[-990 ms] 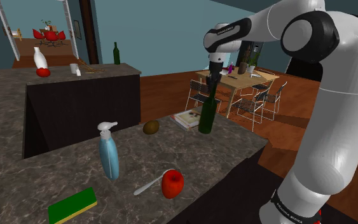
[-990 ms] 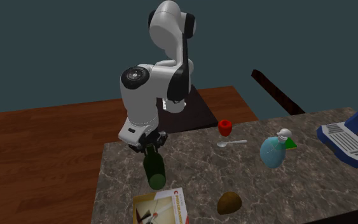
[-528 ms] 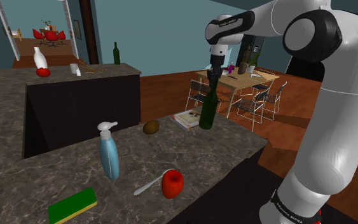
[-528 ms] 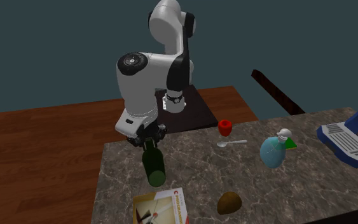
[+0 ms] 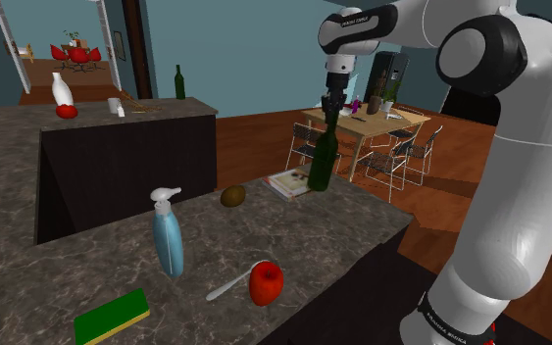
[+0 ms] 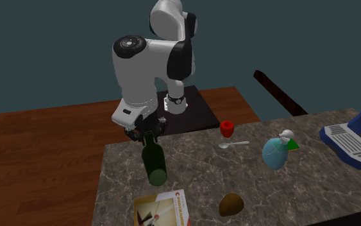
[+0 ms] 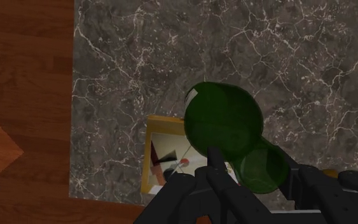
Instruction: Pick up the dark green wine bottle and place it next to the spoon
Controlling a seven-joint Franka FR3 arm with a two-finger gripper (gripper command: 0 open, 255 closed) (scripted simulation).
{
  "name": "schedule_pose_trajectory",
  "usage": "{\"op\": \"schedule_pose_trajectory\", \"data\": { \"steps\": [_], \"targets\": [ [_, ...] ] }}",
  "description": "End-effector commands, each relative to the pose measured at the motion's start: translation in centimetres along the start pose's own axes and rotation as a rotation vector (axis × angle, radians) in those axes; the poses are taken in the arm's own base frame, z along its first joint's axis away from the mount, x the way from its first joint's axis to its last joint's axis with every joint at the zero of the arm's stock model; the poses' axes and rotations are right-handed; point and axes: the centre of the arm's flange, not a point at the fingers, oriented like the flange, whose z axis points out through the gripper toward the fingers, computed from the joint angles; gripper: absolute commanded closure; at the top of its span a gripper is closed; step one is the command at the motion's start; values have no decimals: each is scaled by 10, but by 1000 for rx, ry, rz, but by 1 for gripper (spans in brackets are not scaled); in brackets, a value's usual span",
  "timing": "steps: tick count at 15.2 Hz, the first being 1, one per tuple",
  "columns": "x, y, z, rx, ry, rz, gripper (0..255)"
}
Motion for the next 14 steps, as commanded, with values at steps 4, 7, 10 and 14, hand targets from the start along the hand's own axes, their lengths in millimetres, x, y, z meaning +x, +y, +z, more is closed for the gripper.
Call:
{"op": "schedule_pose_trajectory", "data": {
  "steps": [4,7,10,14],
  "targets": [
    [-5,-53,-4,0,0,0,255],
    [-9,-92,-3,0,0,0,255],
    [-13,-131,-3,0,0,0,255],
    [-18,-184,-3,0,0,0,255]
  ]
}}
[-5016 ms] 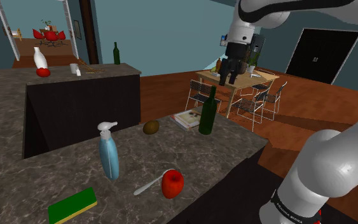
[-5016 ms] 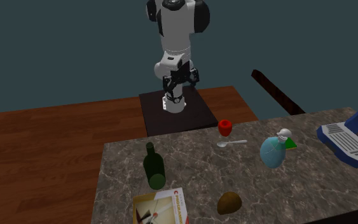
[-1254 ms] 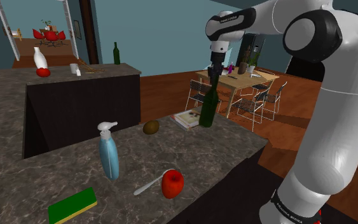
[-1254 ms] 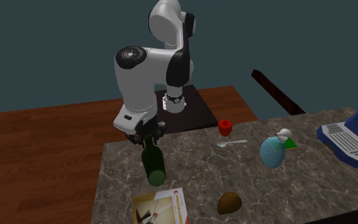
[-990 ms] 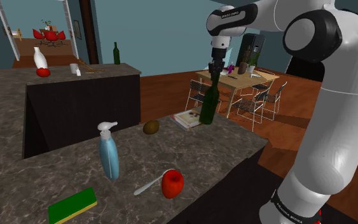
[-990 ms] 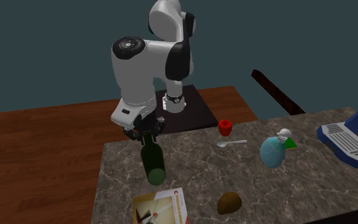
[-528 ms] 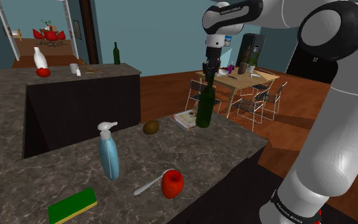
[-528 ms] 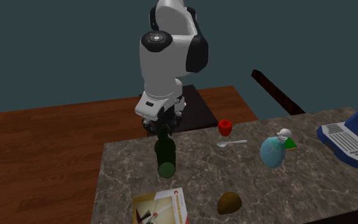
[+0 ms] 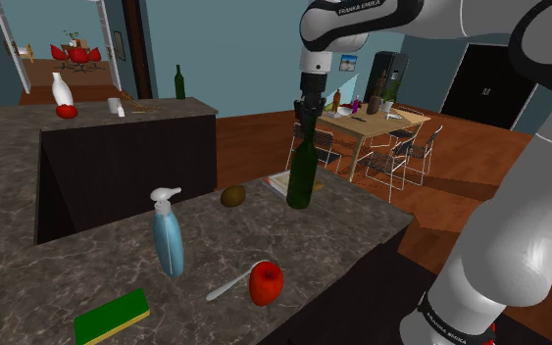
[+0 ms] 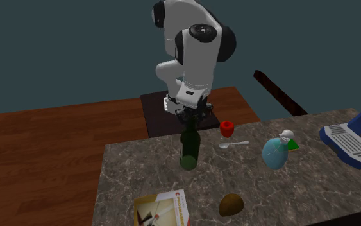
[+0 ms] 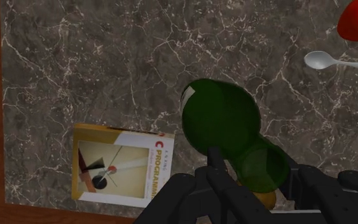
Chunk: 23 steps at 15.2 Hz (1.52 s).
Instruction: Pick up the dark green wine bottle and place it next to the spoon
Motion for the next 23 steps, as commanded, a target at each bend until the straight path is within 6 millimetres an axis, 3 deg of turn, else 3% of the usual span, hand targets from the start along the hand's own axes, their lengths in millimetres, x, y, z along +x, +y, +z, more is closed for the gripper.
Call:
{"op": "schedule_pose_trajectory", "data": {
  "steps": [1,23],
  "targets": [
    [-2,-24,-1,0,0,2,255],
    [-31,-313,0,0,0,2,255]
  ]
}}
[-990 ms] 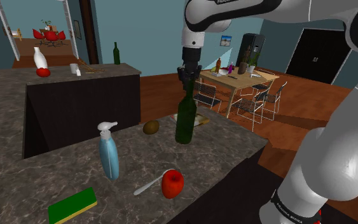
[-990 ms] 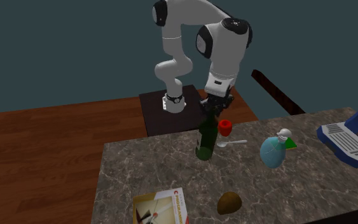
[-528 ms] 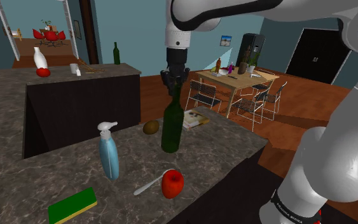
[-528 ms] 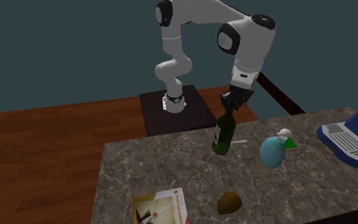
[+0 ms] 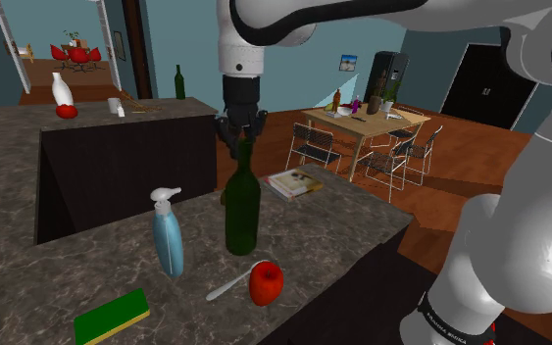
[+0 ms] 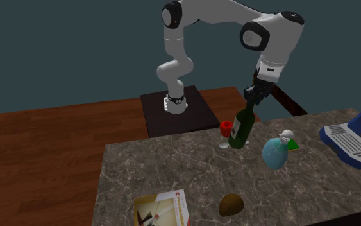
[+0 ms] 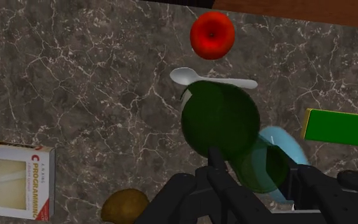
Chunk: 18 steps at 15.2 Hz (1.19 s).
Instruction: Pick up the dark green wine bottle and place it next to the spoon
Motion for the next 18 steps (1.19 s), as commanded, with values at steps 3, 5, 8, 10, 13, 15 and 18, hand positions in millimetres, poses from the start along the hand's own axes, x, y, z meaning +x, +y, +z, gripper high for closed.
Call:
{"op": "schedule_pose_trajectory", "data": {
  "steps": [3,5,8,10,13,15,18],
  "targets": [
    [-7,-53,1,0,0,2,255],
    [-9,-79,1,0,0,2,255],
    [-13,-118,1,0,0,2,255],
    [-16,-145,1,0,0,2,255],
    [-20,-184,1,0,0,2,255],
    [-23,-210,1,0,0,2,255],
    [-24,-229,12,0,0,2,255]
  ]
}}
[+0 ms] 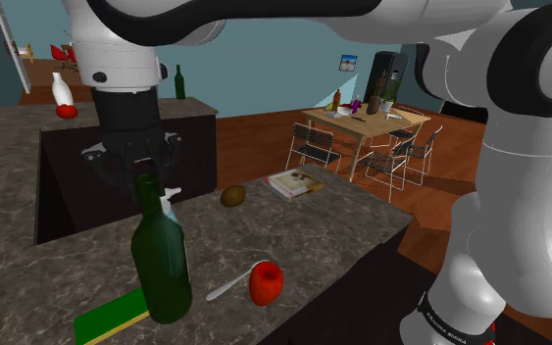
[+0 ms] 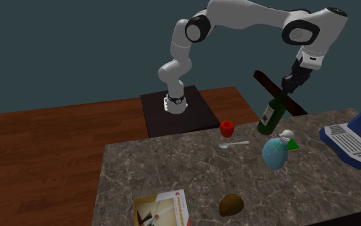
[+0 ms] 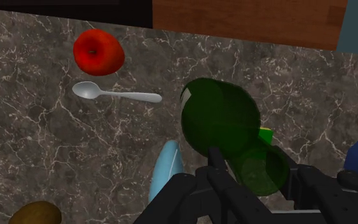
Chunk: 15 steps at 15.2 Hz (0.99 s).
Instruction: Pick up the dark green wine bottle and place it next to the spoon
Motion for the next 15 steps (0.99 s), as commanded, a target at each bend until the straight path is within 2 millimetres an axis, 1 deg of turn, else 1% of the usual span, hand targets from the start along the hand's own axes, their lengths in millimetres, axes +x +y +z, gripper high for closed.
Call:
{"op": "schedule_pose_trajectory", "data": {
  "steps": [1,12,15],
  "targets": [
    [2,-6,8,0,1,1,255],
    [4,-6,66,0,1,1,255],
    [4,-6,66,0,1,1,255]
  ]
}}
